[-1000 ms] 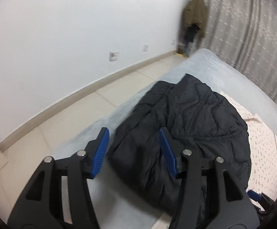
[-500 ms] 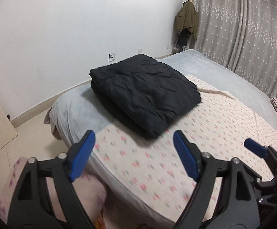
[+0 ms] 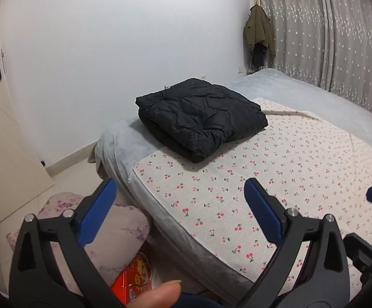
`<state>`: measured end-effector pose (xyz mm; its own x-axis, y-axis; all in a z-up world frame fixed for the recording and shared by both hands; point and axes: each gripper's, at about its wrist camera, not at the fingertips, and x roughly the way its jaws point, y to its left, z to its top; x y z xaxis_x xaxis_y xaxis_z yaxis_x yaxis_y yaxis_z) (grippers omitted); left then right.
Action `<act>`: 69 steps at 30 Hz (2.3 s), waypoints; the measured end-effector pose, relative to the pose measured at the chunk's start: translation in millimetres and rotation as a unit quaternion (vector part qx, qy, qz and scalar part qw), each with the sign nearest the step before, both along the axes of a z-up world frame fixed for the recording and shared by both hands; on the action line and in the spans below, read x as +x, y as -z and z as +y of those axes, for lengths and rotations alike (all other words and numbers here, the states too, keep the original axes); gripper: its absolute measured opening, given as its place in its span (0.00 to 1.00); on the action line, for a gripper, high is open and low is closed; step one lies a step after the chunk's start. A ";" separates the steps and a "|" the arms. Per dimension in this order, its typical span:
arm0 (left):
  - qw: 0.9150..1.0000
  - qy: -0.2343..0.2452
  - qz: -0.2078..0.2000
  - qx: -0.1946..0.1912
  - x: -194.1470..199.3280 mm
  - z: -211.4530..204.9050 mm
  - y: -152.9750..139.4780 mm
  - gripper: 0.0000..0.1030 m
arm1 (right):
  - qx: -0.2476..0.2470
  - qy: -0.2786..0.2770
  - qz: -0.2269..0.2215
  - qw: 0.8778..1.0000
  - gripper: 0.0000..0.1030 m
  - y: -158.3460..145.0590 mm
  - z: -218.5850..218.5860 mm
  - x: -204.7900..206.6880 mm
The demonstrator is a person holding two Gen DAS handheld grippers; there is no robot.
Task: Fold large clothes
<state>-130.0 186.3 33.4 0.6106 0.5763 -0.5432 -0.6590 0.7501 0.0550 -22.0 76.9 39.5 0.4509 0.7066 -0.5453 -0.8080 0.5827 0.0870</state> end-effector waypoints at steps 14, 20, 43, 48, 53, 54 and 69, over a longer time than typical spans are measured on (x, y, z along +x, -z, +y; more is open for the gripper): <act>0.998 -0.011 0.023 0.063 7.5 -51.6 2.5 0.99 | 0.051 0.014 0.000 0.999 0.93 13.6 -49.1 5.5; 0.998 -0.011 0.017 0.058 2.8 -52.8 1.2 0.99 | 0.070 0.013 0.015 0.997 0.93 14.4 -52.7 7.9; 0.999 -0.011 0.010 0.032 -1.1 -42.1 2.4 0.99 | 0.078 0.018 0.023 0.997 0.93 11.2 -25.2 17.0; 0.999 -0.010 0.011 0.032 -0.4 -42.1 2.6 0.99 | 0.081 0.015 0.024 0.996 0.93 10.9 -24.7 15.8; 0.999 -0.010 0.011 0.033 -0.3 -42.5 2.7 0.99 | 0.084 0.014 0.026 0.996 0.93 10.3 -25.8 15.8; 0.999 -0.010 0.012 0.033 -0.1 -42.6 2.6 0.99 | 0.083 0.014 0.025 0.996 0.93 10.2 -25.9 16.3; 0.999 -0.012 0.012 0.038 1.1 -39.2 2.9 0.99 | 0.082 0.012 0.023 0.996 0.93 9.6 -24.6 15.5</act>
<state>-128.9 147.1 30.4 0.5840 0.6303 -0.5115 -0.6742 0.7276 0.1269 -6.5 52.4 29.8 0.4460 0.7774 -0.4436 -0.7869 0.5767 0.2195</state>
